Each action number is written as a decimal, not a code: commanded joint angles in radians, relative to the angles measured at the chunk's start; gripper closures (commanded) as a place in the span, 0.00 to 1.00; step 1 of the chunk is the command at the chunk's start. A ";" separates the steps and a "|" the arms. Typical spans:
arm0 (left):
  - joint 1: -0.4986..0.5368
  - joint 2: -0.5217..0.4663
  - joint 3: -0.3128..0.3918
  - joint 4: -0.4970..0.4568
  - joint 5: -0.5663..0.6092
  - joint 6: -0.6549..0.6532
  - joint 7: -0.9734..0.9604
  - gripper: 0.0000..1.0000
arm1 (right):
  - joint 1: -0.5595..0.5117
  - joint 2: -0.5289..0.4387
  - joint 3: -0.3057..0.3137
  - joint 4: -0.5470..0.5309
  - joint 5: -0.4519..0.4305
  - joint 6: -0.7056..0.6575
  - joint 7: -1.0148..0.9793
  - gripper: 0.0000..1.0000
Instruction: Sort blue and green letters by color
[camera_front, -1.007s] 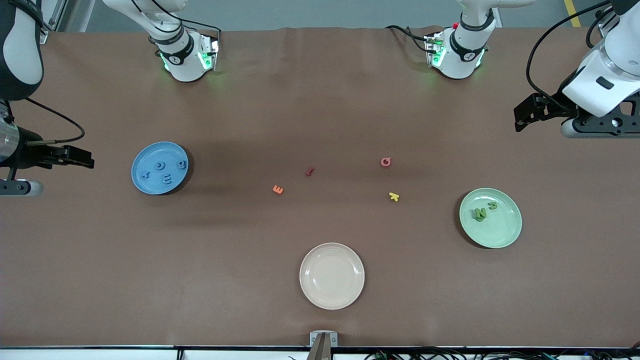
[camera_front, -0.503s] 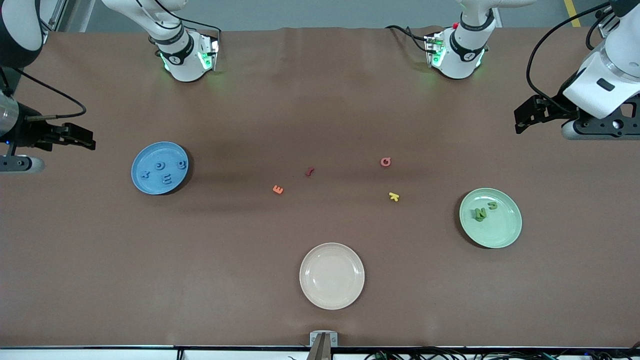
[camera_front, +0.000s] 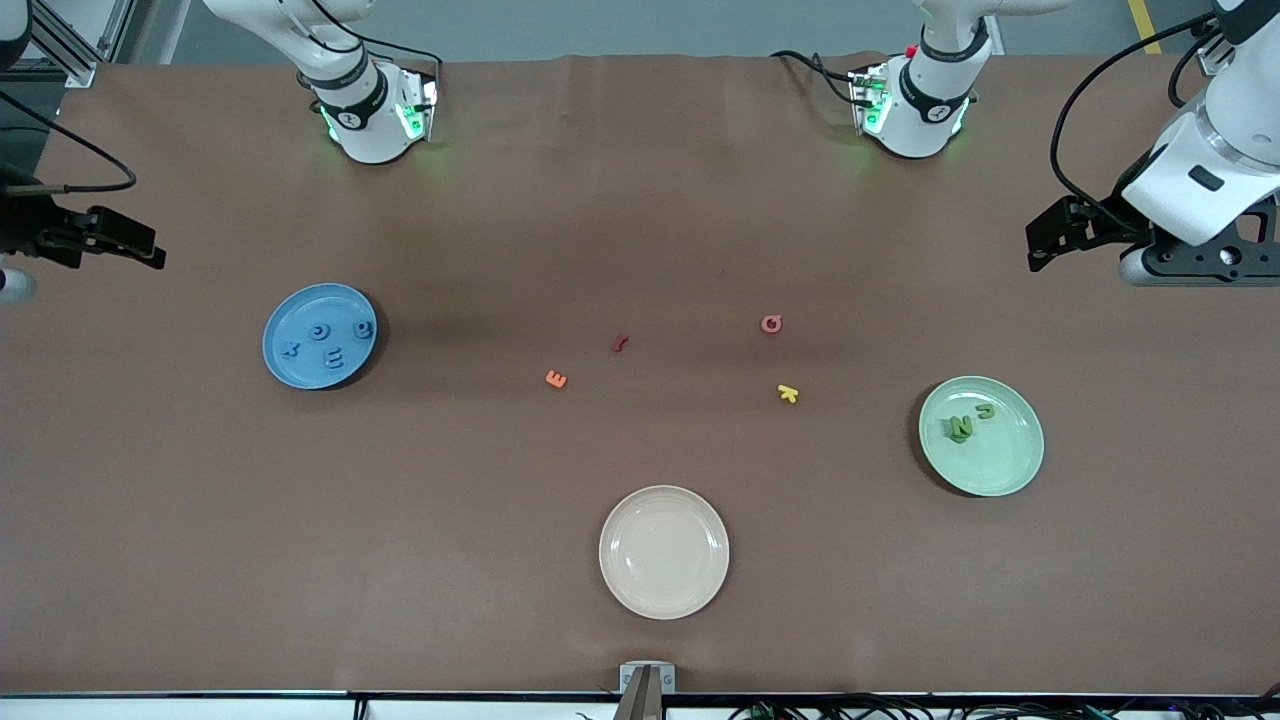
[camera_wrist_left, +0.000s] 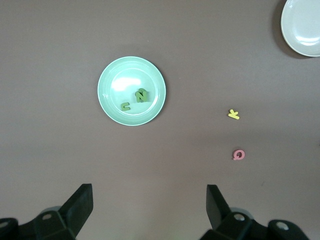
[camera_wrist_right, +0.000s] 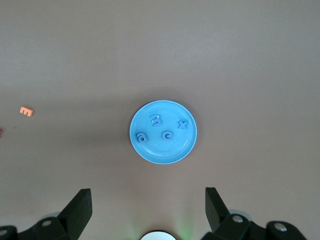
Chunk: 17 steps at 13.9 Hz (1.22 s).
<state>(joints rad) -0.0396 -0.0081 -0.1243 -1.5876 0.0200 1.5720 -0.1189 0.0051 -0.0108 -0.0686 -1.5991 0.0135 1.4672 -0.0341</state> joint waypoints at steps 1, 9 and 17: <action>0.010 -0.010 0.006 0.004 -0.015 0.006 0.015 0.00 | -0.008 -0.073 0.013 -0.068 0.009 0.019 0.003 0.00; 0.029 -0.016 0.006 0.006 -0.015 0.002 0.019 0.00 | -0.017 -0.167 0.044 -0.171 0.009 0.076 0.005 0.00; 0.029 -0.015 0.005 0.006 -0.017 0.006 0.019 0.00 | -0.030 -0.193 0.041 -0.188 0.013 0.094 0.010 0.00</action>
<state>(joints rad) -0.0168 -0.0094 -0.1174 -1.5786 0.0200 1.5740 -0.1188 -0.0082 -0.1834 -0.0366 -1.7872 0.0148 1.5622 -0.0337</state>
